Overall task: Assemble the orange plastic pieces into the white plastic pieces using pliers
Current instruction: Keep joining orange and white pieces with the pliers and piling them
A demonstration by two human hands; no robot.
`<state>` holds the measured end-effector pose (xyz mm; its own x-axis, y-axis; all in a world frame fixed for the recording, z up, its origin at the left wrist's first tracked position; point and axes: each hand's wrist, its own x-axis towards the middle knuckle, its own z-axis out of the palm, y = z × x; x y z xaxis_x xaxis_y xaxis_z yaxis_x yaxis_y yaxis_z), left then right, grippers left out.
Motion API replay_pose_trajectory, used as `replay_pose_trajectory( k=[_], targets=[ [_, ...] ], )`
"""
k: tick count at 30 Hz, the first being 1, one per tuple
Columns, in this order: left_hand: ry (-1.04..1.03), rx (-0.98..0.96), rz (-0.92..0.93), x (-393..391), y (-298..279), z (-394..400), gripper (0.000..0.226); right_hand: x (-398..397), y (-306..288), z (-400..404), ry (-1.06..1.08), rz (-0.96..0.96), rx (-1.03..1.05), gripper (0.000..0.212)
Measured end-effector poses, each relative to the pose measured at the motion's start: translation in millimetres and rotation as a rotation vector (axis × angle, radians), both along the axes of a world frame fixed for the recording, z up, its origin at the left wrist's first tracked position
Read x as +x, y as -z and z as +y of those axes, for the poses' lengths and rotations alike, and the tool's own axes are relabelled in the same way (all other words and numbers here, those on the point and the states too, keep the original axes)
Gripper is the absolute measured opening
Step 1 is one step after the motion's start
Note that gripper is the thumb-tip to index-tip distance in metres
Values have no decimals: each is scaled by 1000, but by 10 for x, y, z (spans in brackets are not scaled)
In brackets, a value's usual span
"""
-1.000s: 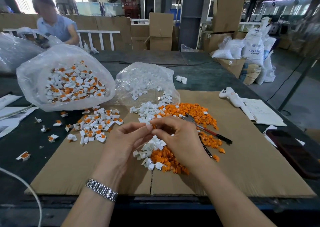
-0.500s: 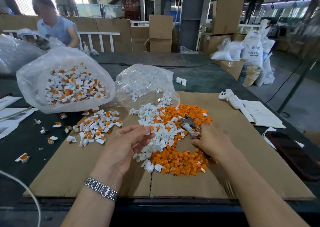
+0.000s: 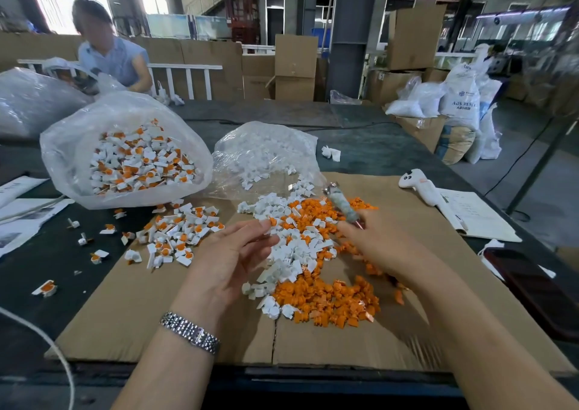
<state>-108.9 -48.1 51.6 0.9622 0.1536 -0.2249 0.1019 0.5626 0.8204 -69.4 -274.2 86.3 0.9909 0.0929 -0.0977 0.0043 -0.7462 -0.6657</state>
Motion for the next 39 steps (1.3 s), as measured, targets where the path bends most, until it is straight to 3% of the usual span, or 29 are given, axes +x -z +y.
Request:
replay_pose_trajectory(
  k=[3,5,12,20,30,39],
  targets=[
    [10,25,-29,36,-8,-3,33,-176,-170,148,-153,337,303,24],
    [12,37,-45,42,-24,-1,26,-262,-213,245,-235,415,368,25],
    [-35,101,-48,10,-58,-10,33,-386,-184,463,-315,365,341,19],
    [-95,217,-36,0,-20,0,14,-450,-77,549,-306,356,380,21],
    [-108,204,-47,11,-4,18,26,-487,-73,536,-307,362,391,22],
    [-102,244,-21,24,53,-20,9,-524,-40,596,-296,314,343,22]
  ],
)
